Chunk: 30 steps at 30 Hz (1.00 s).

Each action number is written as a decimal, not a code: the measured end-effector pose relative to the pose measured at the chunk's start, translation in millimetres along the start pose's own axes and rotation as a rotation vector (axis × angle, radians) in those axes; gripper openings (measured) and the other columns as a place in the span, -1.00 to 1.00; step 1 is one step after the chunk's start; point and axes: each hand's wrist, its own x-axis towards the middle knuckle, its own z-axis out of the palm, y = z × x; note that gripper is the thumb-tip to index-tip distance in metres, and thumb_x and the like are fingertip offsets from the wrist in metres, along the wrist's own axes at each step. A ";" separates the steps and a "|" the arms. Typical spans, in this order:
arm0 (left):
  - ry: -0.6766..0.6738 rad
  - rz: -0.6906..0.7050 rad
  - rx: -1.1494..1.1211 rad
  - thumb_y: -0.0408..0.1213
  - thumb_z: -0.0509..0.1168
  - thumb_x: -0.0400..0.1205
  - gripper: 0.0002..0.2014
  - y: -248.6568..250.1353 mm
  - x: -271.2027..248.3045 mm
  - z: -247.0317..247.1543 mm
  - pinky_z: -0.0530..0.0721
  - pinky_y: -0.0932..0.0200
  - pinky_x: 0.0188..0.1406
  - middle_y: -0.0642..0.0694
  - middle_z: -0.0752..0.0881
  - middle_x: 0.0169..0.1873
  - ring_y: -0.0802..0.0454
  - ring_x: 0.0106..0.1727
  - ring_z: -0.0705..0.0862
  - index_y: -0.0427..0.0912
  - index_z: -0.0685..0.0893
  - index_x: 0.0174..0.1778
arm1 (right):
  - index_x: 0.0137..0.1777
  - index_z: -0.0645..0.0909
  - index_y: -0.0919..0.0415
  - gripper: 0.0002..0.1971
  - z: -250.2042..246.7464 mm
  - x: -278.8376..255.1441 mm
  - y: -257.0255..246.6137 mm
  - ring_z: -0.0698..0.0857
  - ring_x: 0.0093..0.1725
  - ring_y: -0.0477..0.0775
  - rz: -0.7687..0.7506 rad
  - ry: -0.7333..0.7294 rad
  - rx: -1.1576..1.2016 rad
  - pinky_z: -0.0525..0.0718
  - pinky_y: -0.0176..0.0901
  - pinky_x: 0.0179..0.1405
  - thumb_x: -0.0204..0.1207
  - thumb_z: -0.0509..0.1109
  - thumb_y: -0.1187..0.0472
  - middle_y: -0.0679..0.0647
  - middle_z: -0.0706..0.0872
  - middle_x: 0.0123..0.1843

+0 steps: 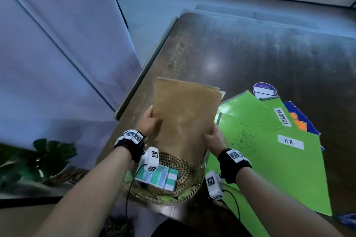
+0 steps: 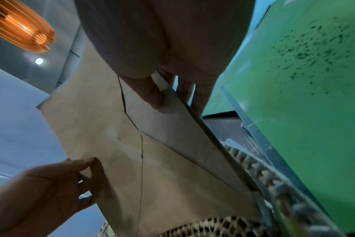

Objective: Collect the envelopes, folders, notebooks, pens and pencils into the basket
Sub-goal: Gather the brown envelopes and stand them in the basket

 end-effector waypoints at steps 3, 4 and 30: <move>-0.013 -0.017 0.079 -0.60 0.32 0.59 -0.63 -14.8 6.6 -17.1 0.70 0.21 -0.17 0.01 0.78 -0.09 0.05 -0.11 0.72 -0.13 0.63 0.23 | -0.09 0.67 -0.10 -0.70 18.6 -5.9 -4.8 0.78 0.07 0.11 0.040 0.004 -0.059 0.76 0.11 0.16 0.34 0.38 0.36 -0.14 0.81 -0.08; -0.014 -0.023 0.102 -0.61 0.32 0.58 -0.62 -17.6 7.4 -20.1 0.70 0.24 -0.16 0.02 0.78 -0.08 0.05 -0.08 0.72 -0.12 0.63 0.22 | -0.10 0.68 -0.14 -0.69 22.7 -6.5 -4.2 0.78 0.06 0.10 0.046 0.010 -0.073 0.76 0.13 0.17 0.28 0.37 0.31 -0.16 0.81 -0.09; 0.066 -0.077 0.503 -0.42 0.42 0.53 -0.62 -34.0 34.7 -32.6 0.60 0.07 0.12 -0.17 0.74 0.20 -0.16 0.22 0.69 -0.16 0.59 0.26 | 0.27 0.67 -0.13 -0.63 51.7 11.8 1.8 0.74 0.16 0.14 0.112 0.057 -0.403 0.70 0.00 0.20 0.52 0.39 0.25 0.01 0.81 0.16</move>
